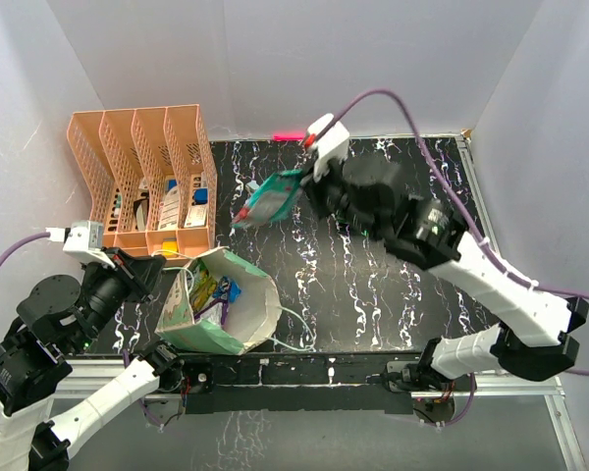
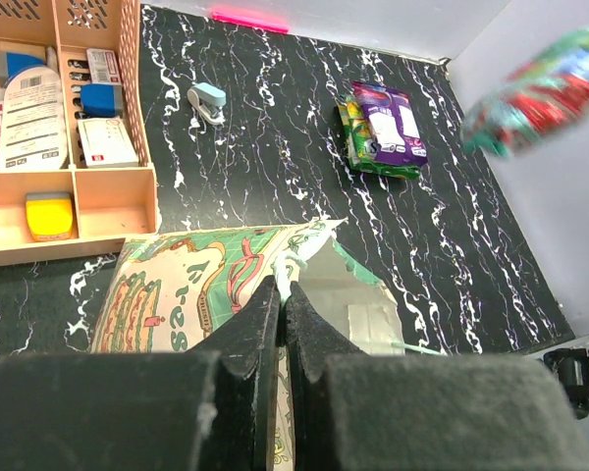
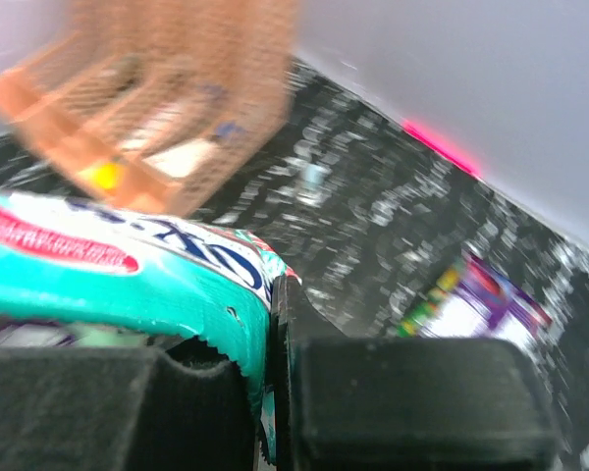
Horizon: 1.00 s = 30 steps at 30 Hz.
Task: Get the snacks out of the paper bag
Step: Take out the snack from the paper bag, then place the snack at the center of the board.
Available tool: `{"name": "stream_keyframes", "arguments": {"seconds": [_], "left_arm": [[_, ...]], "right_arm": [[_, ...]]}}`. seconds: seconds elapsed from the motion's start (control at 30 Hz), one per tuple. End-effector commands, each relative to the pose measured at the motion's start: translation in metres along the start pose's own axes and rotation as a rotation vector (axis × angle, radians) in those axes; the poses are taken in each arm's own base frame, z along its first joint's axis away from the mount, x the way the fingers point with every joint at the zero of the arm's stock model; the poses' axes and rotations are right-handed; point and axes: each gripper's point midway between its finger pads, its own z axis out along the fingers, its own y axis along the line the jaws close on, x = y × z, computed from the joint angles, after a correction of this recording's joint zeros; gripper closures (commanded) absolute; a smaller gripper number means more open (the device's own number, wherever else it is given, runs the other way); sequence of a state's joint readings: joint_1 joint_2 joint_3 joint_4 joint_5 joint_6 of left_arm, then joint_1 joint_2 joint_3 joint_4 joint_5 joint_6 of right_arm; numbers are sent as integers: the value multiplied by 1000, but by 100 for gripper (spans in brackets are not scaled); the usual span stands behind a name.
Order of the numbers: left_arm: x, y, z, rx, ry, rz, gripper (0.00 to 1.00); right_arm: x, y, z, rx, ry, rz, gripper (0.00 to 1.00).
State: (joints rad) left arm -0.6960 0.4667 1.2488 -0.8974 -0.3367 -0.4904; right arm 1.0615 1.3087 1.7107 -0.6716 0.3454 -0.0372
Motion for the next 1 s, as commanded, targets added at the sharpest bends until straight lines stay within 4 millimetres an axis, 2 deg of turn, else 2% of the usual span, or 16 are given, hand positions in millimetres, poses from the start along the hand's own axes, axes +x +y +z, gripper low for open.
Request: {"name": "stream_keyframes", "arguments": {"seconds": [0.0, 0.03, 0.1, 0.2, 0.27, 0.6, 0.77, 0.97], "left_arm": [[-5, 1, -3, 1, -26, -3, 100], [-5, 1, -3, 1, -25, -4, 100], [-4, 1, -3, 2, -25, -4, 100], [-5, 1, -4, 2, -28, -6, 100], [-6, 1, -4, 5, -31, -9, 100], [-6, 3, -7, 4, -36, 5, 100], [-6, 5, -10, 4, -44, 4, 100], [-8, 5, -10, 0, -46, 14, 100]], "right_arm": [[37, -91, 27, 242, 124, 170, 93], [50, -104, 35, 230, 157, 217, 93], [72, -118, 52, 145, 201, 352, 93], [89, -115, 69, -64, 221, 529, 93], [94, -119, 75, -136, 203, 597, 93], [100, -171, 91, -204, 28, 788, 93], [102, -205, 98, -209, -84, 852, 93], [111, -250, 121, -56, -147, 869, 93]]}}
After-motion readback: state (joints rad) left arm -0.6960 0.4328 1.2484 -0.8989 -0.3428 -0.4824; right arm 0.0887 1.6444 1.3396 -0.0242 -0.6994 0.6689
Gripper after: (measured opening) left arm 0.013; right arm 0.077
